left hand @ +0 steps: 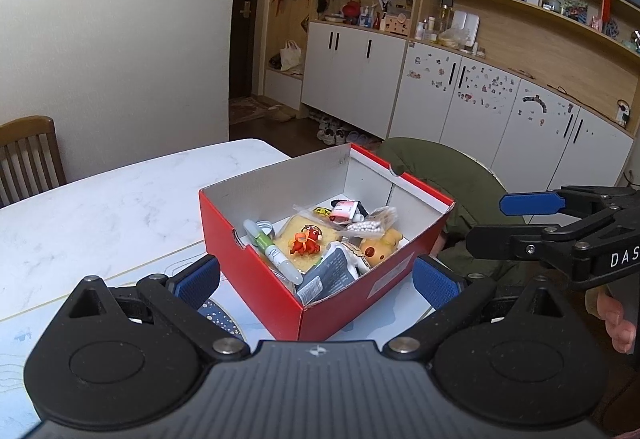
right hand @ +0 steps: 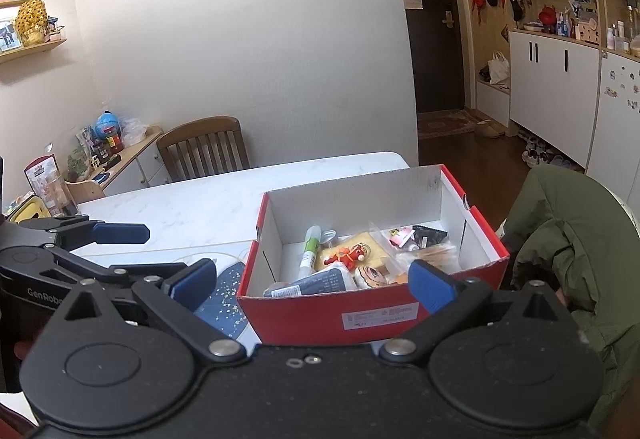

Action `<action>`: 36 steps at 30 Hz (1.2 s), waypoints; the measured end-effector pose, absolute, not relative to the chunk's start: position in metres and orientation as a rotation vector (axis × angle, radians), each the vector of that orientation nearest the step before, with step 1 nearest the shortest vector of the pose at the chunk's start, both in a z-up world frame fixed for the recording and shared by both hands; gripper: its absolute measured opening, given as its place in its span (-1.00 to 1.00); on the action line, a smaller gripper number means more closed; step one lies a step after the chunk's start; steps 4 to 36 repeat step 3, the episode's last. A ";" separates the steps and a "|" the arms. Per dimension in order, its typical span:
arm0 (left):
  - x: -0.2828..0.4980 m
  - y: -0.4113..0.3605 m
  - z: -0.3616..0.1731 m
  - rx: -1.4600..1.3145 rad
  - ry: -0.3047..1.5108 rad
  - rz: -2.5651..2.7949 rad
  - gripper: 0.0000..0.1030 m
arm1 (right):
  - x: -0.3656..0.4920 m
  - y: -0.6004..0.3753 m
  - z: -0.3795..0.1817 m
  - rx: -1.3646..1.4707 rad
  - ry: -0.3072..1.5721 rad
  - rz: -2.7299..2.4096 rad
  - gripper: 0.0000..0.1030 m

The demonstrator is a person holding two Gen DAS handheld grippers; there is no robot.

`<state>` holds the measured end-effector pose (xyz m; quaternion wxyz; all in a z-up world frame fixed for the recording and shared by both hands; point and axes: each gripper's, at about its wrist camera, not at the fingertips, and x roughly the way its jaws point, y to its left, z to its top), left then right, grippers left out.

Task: Organize objects

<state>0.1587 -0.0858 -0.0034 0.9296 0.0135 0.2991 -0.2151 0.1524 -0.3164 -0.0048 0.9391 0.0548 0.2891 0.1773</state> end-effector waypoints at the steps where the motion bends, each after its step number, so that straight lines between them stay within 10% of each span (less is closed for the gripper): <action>1: 0.159 -0.086 -0.003 0.028 0.612 -0.440 1.00 | 0.152 -0.316 -0.005 0.113 0.592 0.361 0.99; 36: 0.159 -0.085 -0.003 0.025 0.614 -0.437 1.00 | 0.151 -0.316 -0.006 0.115 0.594 0.359 0.99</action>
